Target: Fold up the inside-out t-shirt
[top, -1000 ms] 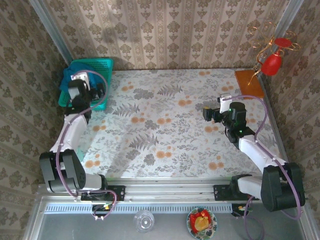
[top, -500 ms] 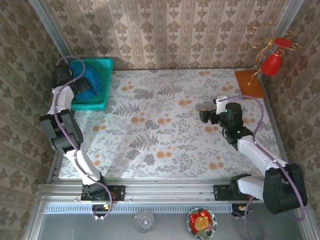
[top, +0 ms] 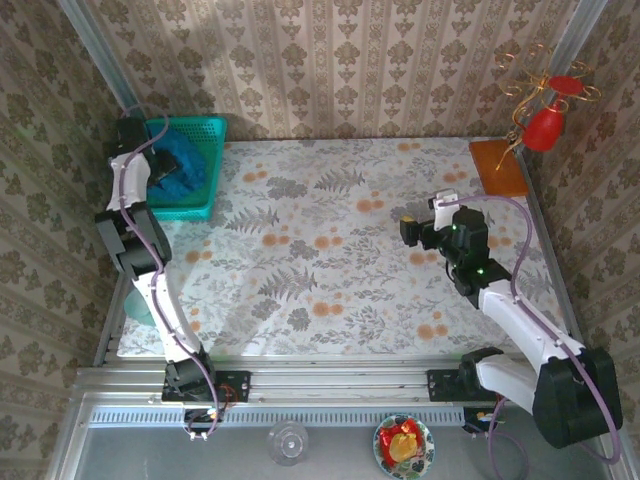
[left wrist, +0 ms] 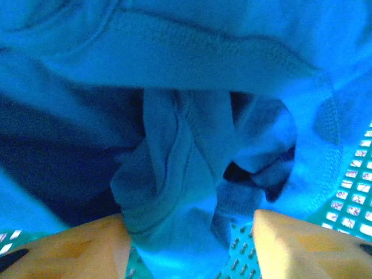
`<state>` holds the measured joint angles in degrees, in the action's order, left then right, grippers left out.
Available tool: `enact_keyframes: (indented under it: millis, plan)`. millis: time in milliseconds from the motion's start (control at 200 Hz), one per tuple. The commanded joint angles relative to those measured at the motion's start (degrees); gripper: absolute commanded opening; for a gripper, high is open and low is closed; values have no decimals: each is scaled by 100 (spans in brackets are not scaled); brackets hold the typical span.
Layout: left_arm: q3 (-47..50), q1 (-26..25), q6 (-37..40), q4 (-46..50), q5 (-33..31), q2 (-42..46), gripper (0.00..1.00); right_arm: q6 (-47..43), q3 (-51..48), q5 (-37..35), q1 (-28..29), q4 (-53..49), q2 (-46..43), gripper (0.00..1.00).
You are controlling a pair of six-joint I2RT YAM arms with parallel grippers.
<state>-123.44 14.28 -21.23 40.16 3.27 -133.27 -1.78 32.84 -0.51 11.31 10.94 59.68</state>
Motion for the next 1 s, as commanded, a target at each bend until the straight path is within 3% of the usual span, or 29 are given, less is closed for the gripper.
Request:
enact_keyframes:
  millis: [0, 95, 265, 435, 860, 995]
  plan:
    - [-551, -15, -115, 572, 65, -400, 52, -134, -68, -239, 34, -169, -226, 100]
    - [-926, -22, -156, 751, 73, -667, 46, -138, -41, -247, 38, -248, -306, 100]
    - [-950, -77, -178, 695, 173, -655, 17, -129, 11, -265, 46, -344, -425, 100]
    - [-692, -205, -69, 443, 217, -179, 1, -95, 112, -282, 55, -421, -571, 100]
    - [-492, -585, -108, -282, 664, 1908, 0, -69, 435, -264, 98, -1065, -1132, 100]
    - [-617, -752, -96, -578, 1133, 2602, 0, -44, 502, -314, 98, -1196, -1355, 100]
